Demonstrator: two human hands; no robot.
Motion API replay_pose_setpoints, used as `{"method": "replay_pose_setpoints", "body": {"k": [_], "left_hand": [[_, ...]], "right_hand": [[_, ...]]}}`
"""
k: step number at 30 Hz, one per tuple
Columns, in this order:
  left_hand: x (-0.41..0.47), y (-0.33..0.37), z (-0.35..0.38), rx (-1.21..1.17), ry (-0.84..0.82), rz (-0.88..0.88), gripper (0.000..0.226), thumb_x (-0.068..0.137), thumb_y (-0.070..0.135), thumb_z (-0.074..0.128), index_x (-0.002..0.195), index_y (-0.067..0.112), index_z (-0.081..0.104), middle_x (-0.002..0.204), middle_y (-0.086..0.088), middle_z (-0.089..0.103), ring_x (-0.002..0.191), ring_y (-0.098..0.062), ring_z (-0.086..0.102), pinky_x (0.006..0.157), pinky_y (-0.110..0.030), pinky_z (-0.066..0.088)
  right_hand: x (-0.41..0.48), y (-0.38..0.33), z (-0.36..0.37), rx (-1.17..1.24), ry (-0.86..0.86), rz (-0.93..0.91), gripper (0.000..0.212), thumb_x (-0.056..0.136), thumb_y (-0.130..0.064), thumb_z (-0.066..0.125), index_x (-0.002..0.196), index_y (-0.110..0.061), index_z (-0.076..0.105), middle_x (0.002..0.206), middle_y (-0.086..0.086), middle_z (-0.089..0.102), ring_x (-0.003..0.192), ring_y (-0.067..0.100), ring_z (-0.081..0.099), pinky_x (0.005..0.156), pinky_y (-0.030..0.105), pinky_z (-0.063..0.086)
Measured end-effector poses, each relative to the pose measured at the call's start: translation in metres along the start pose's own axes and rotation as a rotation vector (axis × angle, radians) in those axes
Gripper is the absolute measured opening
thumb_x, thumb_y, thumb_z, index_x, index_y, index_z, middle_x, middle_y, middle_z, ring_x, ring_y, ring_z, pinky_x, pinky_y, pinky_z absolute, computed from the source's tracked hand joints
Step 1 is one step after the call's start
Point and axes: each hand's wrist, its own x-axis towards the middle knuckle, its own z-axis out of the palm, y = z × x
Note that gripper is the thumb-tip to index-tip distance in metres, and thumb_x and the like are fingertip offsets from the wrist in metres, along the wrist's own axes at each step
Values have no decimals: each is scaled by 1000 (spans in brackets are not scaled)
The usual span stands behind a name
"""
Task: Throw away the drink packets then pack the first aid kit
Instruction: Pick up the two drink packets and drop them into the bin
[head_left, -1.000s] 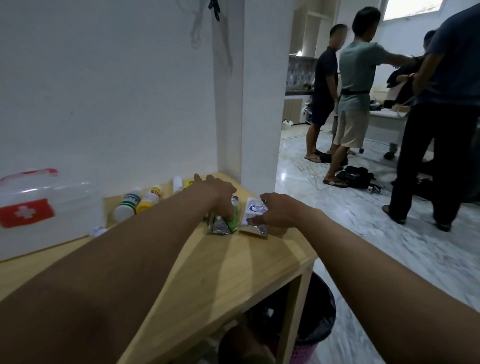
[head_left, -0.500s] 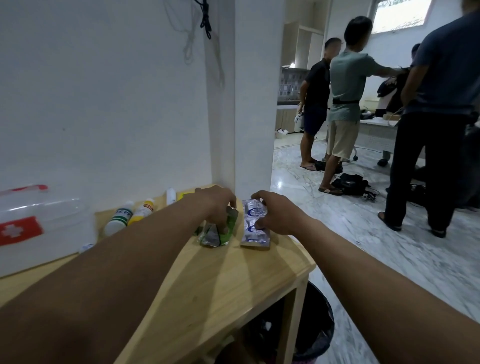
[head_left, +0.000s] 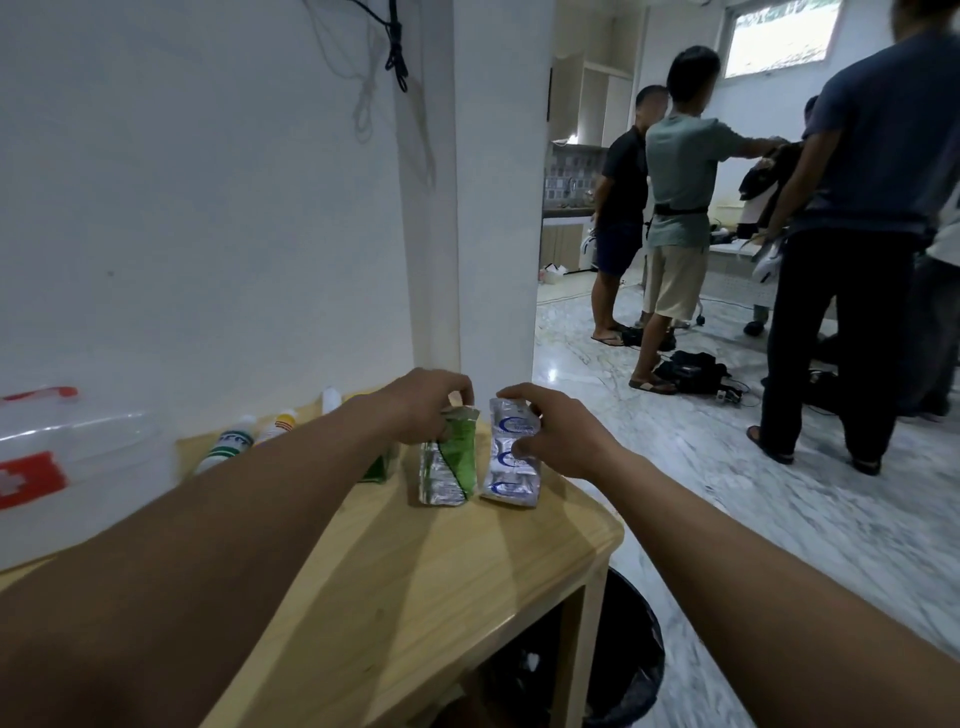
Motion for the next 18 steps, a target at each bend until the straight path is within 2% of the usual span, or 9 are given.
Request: {"method": "replay_pose_setpoints", "body": {"k": [3,6,9,11,13,15,18], "left_hand": [[5,0,-8,-53,36,20,37,80,1,70,110,23,63,104,-4,64,99,-24,59,80,-32,48],[13,3,-17,-91,72,46,34,80,4,72,105,26,67,106,-3,67,100,-23,61,80,-30,48],[24,8,-26,-113,114,75,34,80,6,73,106,26,69,108,-3,69,101,-22,61,82,-31,47],[33,15,-33,-130,132,92,35,80,4,72,108,25,69,106,-3,67,100,-22,59,81,-31,46],[42,22,-38,-156,148,108,36,81,2,71,110,23,69,104,-3,65,97,-22,58,79,-30,45],[55,28,-40,-170,162,126,37,80,1,72,111,22,69,101,-2,64,96,-22,59,79,-28,43],[77,36,-40,-169,171,160,37,80,4,74,113,21,69,101,-1,64,95,-20,58,80,-27,41]], "right_hand": [[3,2,-8,21,22,0,75,75,-4,79,139,-33,52,119,2,63,90,13,57,58,12,40],[6,2,-25,31,66,7,75,76,-2,77,140,-34,53,112,0,64,75,1,57,48,5,37],[11,3,-45,66,107,13,74,78,0,75,141,-33,53,108,-1,64,76,-4,58,46,4,40],[15,5,-58,77,134,3,73,78,-1,74,140,-33,53,113,1,67,84,5,65,56,9,47],[19,9,-69,90,158,-10,73,78,-1,75,141,-32,52,117,3,69,95,14,68,71,24,57],[22,16,-80,98,180,-17,74,79,0,75,142,-30,52,117,4,69,98,17,68,81,36,61],[27,29,-93,100,215,-21,72,80,1,74,142,-30,53,116,1,67,100,16,67,85,36,59]]}}
